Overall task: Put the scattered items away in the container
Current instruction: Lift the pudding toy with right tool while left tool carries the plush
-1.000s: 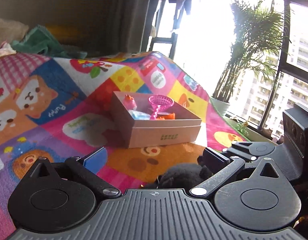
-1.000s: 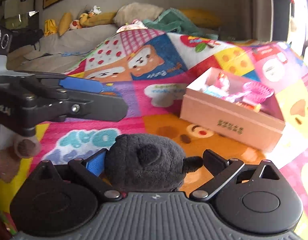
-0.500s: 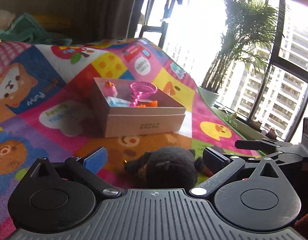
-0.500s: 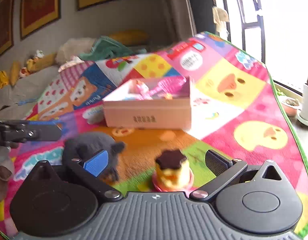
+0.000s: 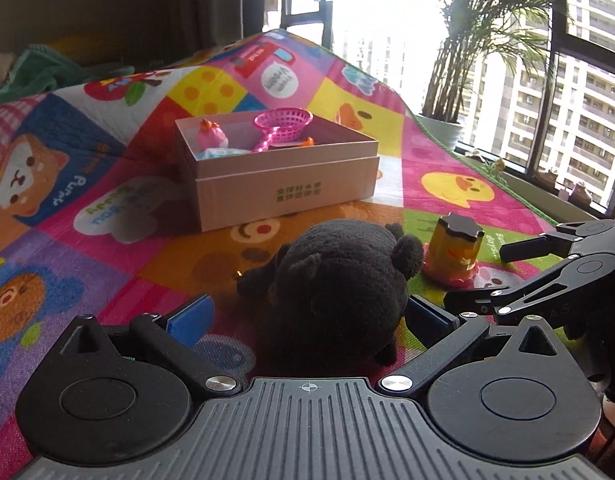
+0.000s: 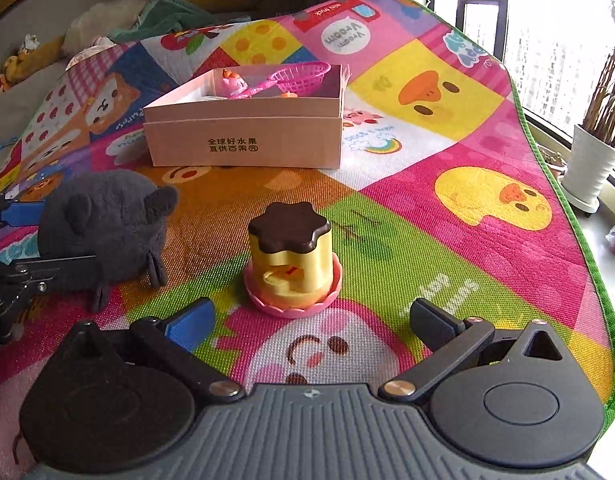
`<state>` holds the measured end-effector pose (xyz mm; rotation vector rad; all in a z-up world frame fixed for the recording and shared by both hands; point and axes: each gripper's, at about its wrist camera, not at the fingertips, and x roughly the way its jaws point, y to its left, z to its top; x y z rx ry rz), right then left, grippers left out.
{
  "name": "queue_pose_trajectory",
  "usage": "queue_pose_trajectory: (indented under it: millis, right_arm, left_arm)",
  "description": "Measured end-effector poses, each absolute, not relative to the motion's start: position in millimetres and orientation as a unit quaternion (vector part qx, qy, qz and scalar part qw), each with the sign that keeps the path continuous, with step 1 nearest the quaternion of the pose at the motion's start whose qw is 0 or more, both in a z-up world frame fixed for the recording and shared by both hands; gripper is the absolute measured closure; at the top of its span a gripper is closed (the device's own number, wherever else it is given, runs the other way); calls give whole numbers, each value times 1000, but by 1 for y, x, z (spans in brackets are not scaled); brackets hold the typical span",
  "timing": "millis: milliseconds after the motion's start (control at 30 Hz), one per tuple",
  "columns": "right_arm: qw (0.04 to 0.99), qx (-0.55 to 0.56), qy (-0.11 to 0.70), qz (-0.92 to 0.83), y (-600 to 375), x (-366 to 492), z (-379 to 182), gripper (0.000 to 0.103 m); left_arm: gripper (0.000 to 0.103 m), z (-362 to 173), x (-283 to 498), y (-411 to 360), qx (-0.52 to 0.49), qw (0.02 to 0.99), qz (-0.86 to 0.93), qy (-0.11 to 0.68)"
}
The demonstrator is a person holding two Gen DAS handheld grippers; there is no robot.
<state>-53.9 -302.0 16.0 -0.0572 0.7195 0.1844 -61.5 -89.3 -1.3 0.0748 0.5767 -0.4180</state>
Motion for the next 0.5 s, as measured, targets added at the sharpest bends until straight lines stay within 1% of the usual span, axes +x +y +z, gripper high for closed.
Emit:
queue_pose_trajectory:
  millis: [100,133,167,233,267,300,333,500]
  right_arm:
    - [928,-43,354,107,-297,-47,18,1]
    - [929,-48,348,112,-296,-45,19,10]
    - [930,-47,345,121,-294,-43,20,14]
    - [929,-46,340,137,-291,-42,22,30]
    - [930,-46,338,138,-291,-42,22,34]
    - [931,-44,336,138,-291,-43,23,43]
    - [931,-41,335,137,-293,-43,24,47]
    - [936,-29,329,119,-304,-48,31,47]
  left_arm:
    - [0,-3,-58,-89,35,933,-199,298]
    - [0,-4,-57,-89,36,932,-199,300]
    - [0,-4,-58,-89,37,933,-199,299]
    - [0,-3,-60,-90,41,934,-200,293]
    - [0,-2,-61,-91,44,934,-202,291]
    - [0,-1,-61,-93,49,934,-205,289]
    - [0,0,-60,-96,54,932,-210,289]
    - [0,4,-53,-118,87,929,-227,280]
